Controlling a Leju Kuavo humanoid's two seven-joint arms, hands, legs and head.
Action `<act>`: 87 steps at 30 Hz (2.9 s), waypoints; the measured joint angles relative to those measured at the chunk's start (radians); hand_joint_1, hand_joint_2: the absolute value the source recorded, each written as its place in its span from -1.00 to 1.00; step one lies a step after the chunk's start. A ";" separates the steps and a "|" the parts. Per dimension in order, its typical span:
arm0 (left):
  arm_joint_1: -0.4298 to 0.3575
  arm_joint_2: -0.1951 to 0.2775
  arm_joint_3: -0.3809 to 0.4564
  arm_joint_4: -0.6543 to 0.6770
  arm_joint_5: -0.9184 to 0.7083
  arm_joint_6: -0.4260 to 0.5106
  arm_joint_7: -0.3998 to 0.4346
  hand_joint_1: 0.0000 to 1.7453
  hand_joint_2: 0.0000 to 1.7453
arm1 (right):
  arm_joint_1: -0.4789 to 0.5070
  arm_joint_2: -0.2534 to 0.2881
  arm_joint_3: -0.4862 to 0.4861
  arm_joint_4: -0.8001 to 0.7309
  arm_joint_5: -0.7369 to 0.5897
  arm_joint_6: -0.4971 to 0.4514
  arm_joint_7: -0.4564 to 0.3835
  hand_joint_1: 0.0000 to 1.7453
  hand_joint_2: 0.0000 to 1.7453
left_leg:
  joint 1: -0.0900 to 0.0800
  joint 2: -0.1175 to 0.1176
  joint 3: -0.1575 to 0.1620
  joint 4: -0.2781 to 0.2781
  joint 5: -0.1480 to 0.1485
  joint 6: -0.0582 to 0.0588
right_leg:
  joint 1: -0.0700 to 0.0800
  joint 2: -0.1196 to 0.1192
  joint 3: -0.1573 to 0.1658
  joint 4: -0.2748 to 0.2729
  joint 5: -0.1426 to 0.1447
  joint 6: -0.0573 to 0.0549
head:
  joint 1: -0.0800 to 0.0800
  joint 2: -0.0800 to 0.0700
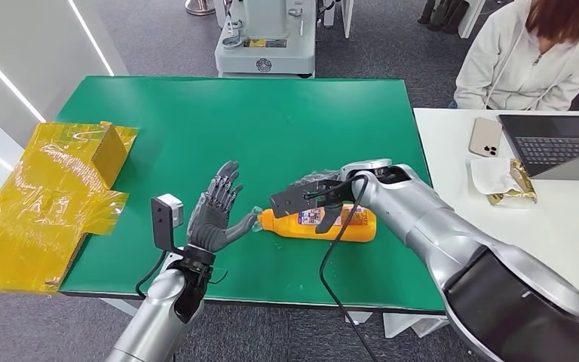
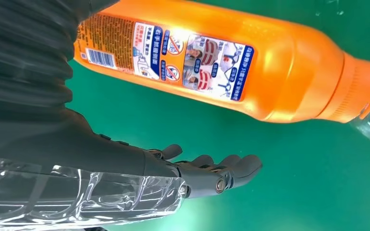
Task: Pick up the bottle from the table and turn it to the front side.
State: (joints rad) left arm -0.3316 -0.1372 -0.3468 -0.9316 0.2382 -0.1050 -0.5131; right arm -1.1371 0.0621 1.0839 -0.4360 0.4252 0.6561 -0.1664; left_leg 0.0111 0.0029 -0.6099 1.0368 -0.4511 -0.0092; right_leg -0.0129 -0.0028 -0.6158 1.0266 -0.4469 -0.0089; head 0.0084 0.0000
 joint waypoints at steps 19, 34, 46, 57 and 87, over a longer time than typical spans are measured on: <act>0.036 0.003 0.000 -0.002 0.018 0.007 0.010 -1.00 1.00 | 0.047 -0.123 0.094 -0.004 -0.057 -0.075 0.016 -1.00 1.00 | 0.000 0.001 0.000 0.000 0.000 0.000 | 0.000 0.001 0.000 0.000 0.000 0.000 | 0.000 0.000; 0.050 0.002 0.000 -0.010 0.021 0.008 0.010 -1.00 1.00 | 0.145 -0.199 0.121 -0.033 -0.071 -0.184 0.009 -0.99 1.00 | 0.000 0.000 0.000 0.000 0.000 0.000 | 0.000 0.000 0.000 0.000 0.000 0.000 | 0.000 0.000; 0.049 0.002 0.000 -0.010 0.019 0.005 0.008 -1.00 1.00 | 0.214 -0.229 0.104 -0.054 -0.048 -0.309 0.014 0.95 1.00 | 0.000 0.003 0.011 0.000 -0.001 0.000 | 0.000 0.003 0.009 -0.002 0.000 0.000 | 0.000 0.000; 0.050 -0.005 0.000 -0.010 0.022 -0.006 0.011 -1.00 1.00 | 0.267 -0.266 0.059 -0.102 -0.034 -0.382 0.026 1.00 1.00 | 0.000 0.002 0.016 0.000 -0.001 0.000 | 0.000 0.002 0.016 -0.002 0.000 0.001 | 0.000 0.000; 0.150 -0.019 -0.001 -0.068 -0.081 0.124 -0.051 -1.00 1.00 | 0.853 -0.203 -0.488 -0.478 -0.626 -0.429 -0.208 1.00 1.00 | 0.001 0.000 0.014 -0.002 -0.004 -0.001 | 0.001 0.000 0.015 -0.003 -0.004 0.002 | 0.000 0.000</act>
State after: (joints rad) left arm -0.1817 -0.1563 -0.3473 -0.9999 0.1574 0.0195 -0.5642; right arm -0.2837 -0.1412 0.5956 -0.9141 -0.2004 0.2269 -0.3744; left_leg 0.0117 0.0027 -0.5961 1.0347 -0.4555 -0.0107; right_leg -0.0123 -0.0032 -0.6010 1.0231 -0.4512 -0.0069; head 0.0085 0.0000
